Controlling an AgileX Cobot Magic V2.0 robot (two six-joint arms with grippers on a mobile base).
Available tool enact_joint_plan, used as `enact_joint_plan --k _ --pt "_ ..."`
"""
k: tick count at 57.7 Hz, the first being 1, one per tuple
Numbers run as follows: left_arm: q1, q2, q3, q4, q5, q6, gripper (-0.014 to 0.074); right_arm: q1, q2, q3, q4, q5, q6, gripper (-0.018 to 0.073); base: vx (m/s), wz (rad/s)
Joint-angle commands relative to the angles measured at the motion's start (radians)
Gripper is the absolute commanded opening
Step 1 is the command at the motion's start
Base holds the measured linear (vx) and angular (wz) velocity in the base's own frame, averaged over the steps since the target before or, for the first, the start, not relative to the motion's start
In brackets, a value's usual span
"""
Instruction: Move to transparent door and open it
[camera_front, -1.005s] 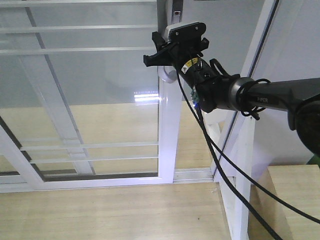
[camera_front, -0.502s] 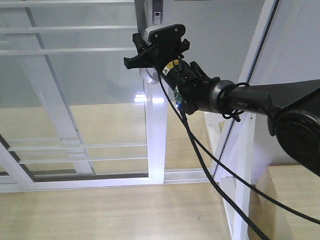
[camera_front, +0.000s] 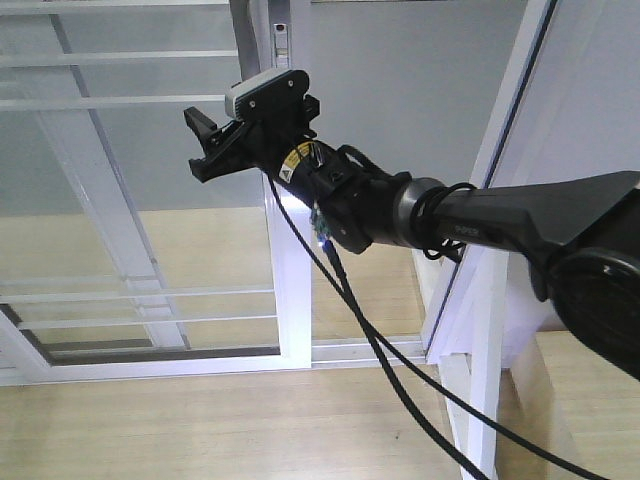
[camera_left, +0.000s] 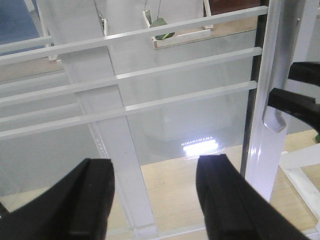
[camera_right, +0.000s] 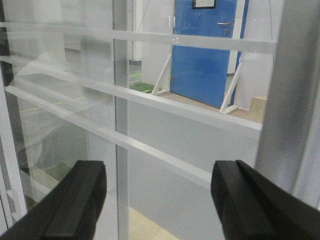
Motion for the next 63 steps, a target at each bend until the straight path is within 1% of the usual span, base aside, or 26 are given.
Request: enact_joint_plan --k 1,5,6,10,12,15,18,22,37,43,47,50,52,53,55,60,63 --pt "-0.005 -0.005 -0.035 -0.007 -0.072 -0.003 0.0481 -0.024 -0.136 -0.028 0.021 0.071 -0.03 0.055 0.0 0.0" --pt "-0.005 -0.005 -0.035 -0.007 -0.072 -0.003 0.0481 -0.049 -0.2 -0.028 0.021 0.299 -0.082 0.055 0.0 0.0" --pt "-0.005 -0.005 -0.035 -0.007 -0.072 -0.003 0.0481 -0.055 -0.213 -0.028 0.021 0.368 -0.087 0.055 0.0 0.0" --pt "-0.005 -0.005 -0.035 -0.007 -0.074 -0.003 0.0481 -0.095 -0.28 -0.028 0.021 0.572 -0.093 0.055 0.0 0.0" --pt "-0.005 -0.005 -0.035 -0.007 -0.074 -0.003 0.0481 -0.118 -0.308 -0.028 0.019 0.654 -0.093 0.055 0.0 0.0" --pt "-0.005 -0.005 -0.035 -0.007 -0.074 -0.003 0.0481 -0.153 -0.345 -0.025 0.017 0.729 -0.093 0.055 0.0 0.0" --pt "-0.005 -0.005 -0.035 -0.007 -0.074 -0.003 0.0481 -0.198 -0.396 0.007 0.015 0.743 -0.093 0.055 0.0 0.0" --pt "-0.005 -0.005 -0.035 -0.007 -0.074 -0.003 0.0481 -0.261 -0.473 0.076 0.015 0.726 -0.093 0.0549 0.0 0.0" --pt "-0.005 -0.005 -0.035 -0.007 -0.079 -0.003 0.0481 -0.521 -0.846 0.433 0.016 0.792 -0.092 0.0547 0.0 0.0" --pt "-0.005 -0.004 -0.031 -0.008 -0.079 -0.003 0.0481 -0.589 -0.985 0.529 0.017 0.815 -0.089 0.0547 0.0 0.0" --pt "-0.005 0.011 -0.02 -0.014 -0.085 -0.004 0.0481 -0.617 -1.063 0.576 0.017 0.824 -0.089 0.0547 0.0 0.0" --pt "-0.006 0.036 -0.002 -0.035 -0.108 -0.004 0.0481 -0.631 -1.108 0.604 0.017 0.824 -0.089 0.0547 0.0 0.0" --pt "-0.006 0.057 0.015 -0.054 -0.14 -0.004 0.0481 -0.637 -1.134 0.622 0.017 0.824 -0.089 0.0547 0.0 0.0" --pt "-0.007 0.086 0.047 -0.08 -0.202 -0.003 0.0481 -0.64 -1.159 0.642 0.017 0.823 -0.086 0.0547 0.0 0.0" --pt "-0.008 0.107 0.068 -0.089 -0.255 -0.003 0.0481 -0.639 -1.176 0.652 0.016 0.821 -0.087 0.0547 0.0 0.0" --pt "-0.028 0.185 0.128 -0.086 -0.474 -0.004 0.0481 -0.639 -1.194 0.674 0.017 0.822 -0.081 0.0547 0.0 0.0" --pt "-0.061 0.249 0.153 -0.08 -0.618 -0.004 0.0481 -0.639 -1.195 0.68 0.017 0.823 -0.08 0.0547 0.0 0.0"
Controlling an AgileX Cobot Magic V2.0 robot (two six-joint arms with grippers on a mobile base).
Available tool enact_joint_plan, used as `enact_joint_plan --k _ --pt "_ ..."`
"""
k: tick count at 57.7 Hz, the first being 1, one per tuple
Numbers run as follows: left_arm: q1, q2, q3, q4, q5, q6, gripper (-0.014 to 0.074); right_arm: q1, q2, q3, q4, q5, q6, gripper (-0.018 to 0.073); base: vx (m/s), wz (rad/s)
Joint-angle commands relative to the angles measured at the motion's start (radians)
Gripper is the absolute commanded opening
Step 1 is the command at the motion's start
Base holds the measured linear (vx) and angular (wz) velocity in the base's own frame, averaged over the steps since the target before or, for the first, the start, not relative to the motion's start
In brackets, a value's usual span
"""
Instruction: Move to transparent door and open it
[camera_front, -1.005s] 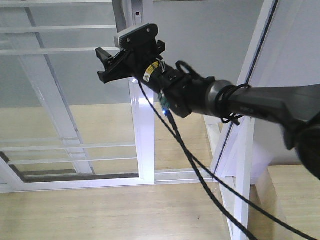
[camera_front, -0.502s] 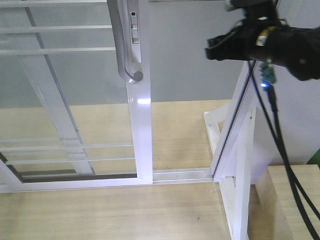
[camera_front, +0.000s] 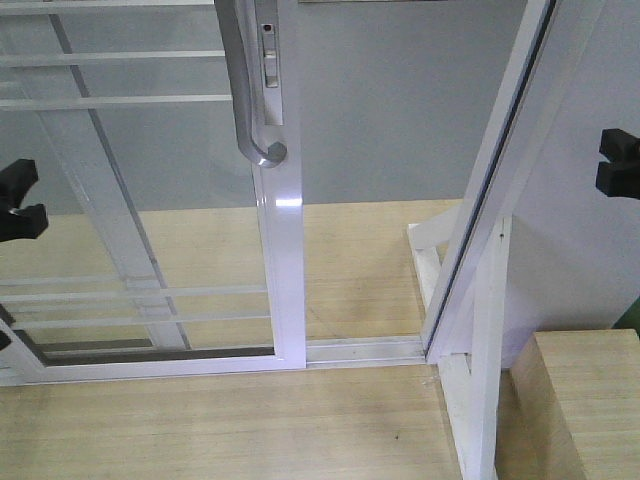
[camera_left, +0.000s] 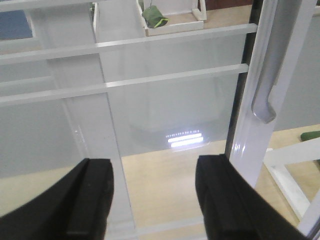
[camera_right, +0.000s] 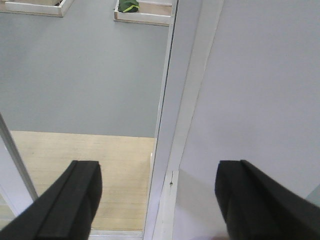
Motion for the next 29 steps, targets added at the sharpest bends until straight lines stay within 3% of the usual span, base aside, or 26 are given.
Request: enact_joint_plan --k 1,9,19,23,29 --pt "-0.045 0.061 0.0 0.0 -0.312 -0.004 0.0481 -0.007 -0.015 -0.02 -0.003 -0.073 0.002 0.0547 0.0 0.0" --pt "-0.141 0.23 -0.007 0.126 -0.5 -0.011 0.0481 -0.007 -0.005 -0.02 -0.003 -0.074 0.002 0.0547 0.0 0.0" --pt "-0.195 0.456 -0.014 0.143 -0.853 -0.047 0.0481 -0.007 -0.003 -0.02 -0.003 -0.073 0.002 0.0547 0.0 0.0" --pt "-0.201 0.545 -0.047 0.144 -0.911 -0.065 0.0481 -0.007 -0.003 -0.02 -0.003 -0.071 0.002 0.0547 0.0 0.0" --pt "-0.201 0.639 -0.141 0.141 -0.906 -0.065 0.0481 -0.007 -0.003 -0.02 -0.004 -0.06 0.001 0.0547 0.0 0.0"
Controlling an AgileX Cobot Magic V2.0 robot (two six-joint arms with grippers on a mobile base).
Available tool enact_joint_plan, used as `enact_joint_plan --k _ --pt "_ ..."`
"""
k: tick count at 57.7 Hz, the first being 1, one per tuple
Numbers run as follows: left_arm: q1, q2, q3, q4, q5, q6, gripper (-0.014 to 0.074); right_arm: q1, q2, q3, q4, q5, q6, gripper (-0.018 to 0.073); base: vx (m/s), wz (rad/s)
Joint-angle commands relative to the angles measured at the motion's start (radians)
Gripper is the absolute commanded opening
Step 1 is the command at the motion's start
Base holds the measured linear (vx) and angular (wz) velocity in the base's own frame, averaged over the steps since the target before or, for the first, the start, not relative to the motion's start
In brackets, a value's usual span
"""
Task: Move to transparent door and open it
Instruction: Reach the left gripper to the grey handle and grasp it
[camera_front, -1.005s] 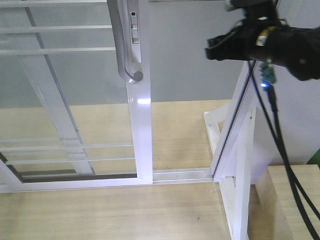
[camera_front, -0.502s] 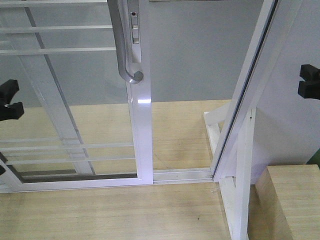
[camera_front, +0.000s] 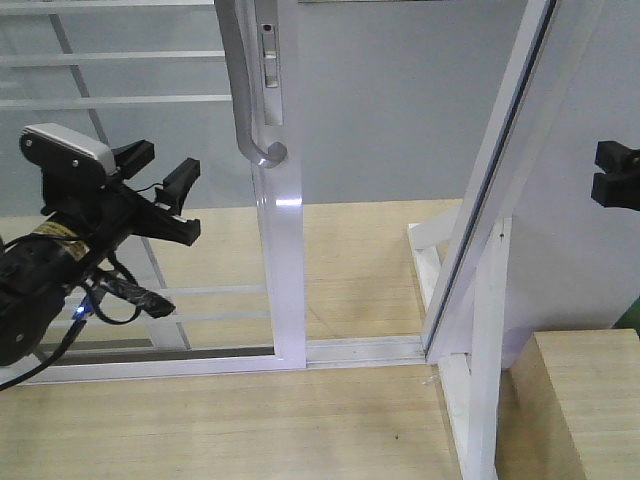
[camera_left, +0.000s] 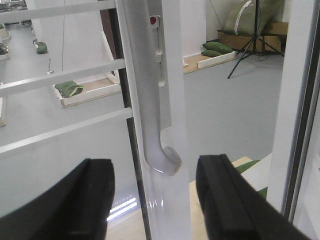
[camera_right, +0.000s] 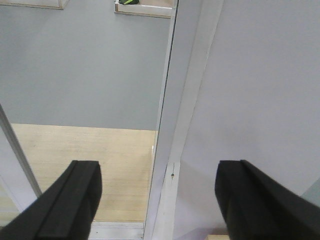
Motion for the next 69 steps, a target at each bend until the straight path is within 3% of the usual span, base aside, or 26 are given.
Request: enact_joint_plan --k 1,20,54,60,69 --pt "-0.006 0.033 -0.099 -0.014 -0.11 -0.018 0.0481 -0.006 -0.008 -0.03 -0.007 -0.062 0.0 0.0547 0.0 0.0" --pt "-0.006 0.206 -0.448 0.0 0.026 -0.062 0.0481 -0.006 -0.008 -0.03 -0.008 -0.017 0.0 0.0547 0.0 0.0" --pt "-0.035 0.441 -0.843 0.013 0.184 -0.092 0.0475 -0.006 -0.008 -0.03 -0.055 -0.006 0.0 0.0547 0.0 0.0" --pt "-0.034 0.44 -0.848 0.013 0.195 -0.091 0.043 -0.006 -0.008 -0.03 -0.061 -0.001 0.0 0.0547 0.0 0.0" --pt "-0.034 0.44 -0.848 -0.012 0.191 -0.092 0.0275 -0.006 -0.008 -0.03 -0.061 -0.001 0.0 0.0547 0.0 0.0"
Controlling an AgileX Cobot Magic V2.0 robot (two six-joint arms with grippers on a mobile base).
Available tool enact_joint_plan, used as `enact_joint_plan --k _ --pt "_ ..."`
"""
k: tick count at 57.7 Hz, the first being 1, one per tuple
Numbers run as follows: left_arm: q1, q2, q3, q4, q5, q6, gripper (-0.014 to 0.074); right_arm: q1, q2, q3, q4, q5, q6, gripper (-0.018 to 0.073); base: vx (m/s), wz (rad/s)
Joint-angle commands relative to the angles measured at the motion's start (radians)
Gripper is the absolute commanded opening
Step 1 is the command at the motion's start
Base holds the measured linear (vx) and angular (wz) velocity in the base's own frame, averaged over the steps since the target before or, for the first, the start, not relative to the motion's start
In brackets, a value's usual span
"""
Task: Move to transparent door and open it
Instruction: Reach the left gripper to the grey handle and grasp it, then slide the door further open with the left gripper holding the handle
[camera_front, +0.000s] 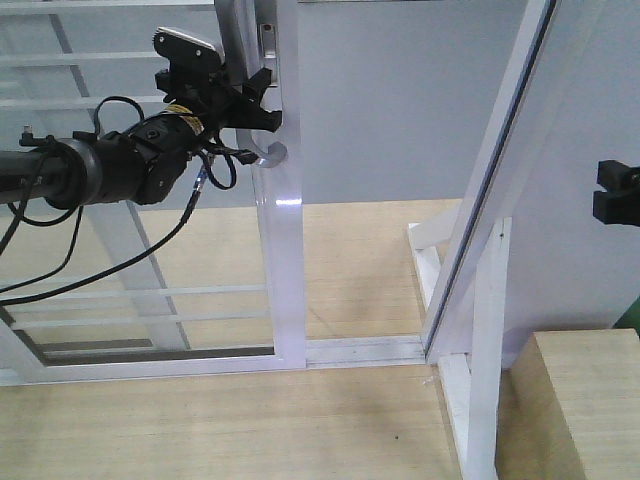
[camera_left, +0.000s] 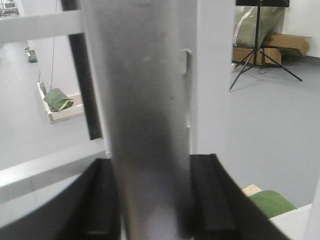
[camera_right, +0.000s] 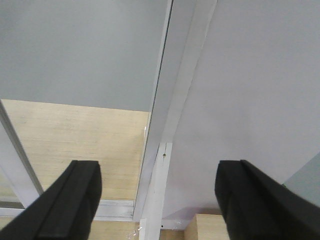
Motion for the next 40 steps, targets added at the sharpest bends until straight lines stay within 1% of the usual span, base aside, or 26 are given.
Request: enact_joint_plan --k 1,10,17,23,29,36,40 --pt "-0.001 -0.063 -0.035 -0.051 -0.083 -0.008 0.0259 -0.006 -0.008 -0.03 -0.016 -0.07 0.0 0.0547 0.0 0.0" --pt "0.0 -0.063 -0.032 -0.098 -0.085 -0.007 0.0086 -0.006 -0.008 -0.03 -0.016 -0.07 0.0 0.0547 0.0 0.0" --pt "0.0 -0.063 -0.032 -0.098 -0.102 0.001 -0.001 -0.006 -0.008 -0.03 -0.016 -0.072 0.0 0.0547 0.0 0.0" --pt "0.0 -0.063 -0.032 -0.098 -0.138 0.033 -0.0009 -0.006 -0.008 -0.03 -0.016 -0.072 0.0 0.0547 0.0 0.0" --pt "0.005 -0.063 -0.032 -0.11 -0.139 0.061 -0.0008 -0.006 -0.008 -0.03 -0.016 -0.072 0.0 0.0547 0.0 0.0" --pt "0.012 -0.063 -0.032 -0.175 -0.161 0.075 -0.0008 -0.006 -0.008 -0.03 -0.016 -0.071 0.0 0.0547 0.0 0.0" --pt "0.019 -0.065 -0.018 -0.227 -0.219 0.101 -0.0008 -0.006 -0.008 -0.03 -0.017 -0.071 0.0 0.0547 0.0 0.0"
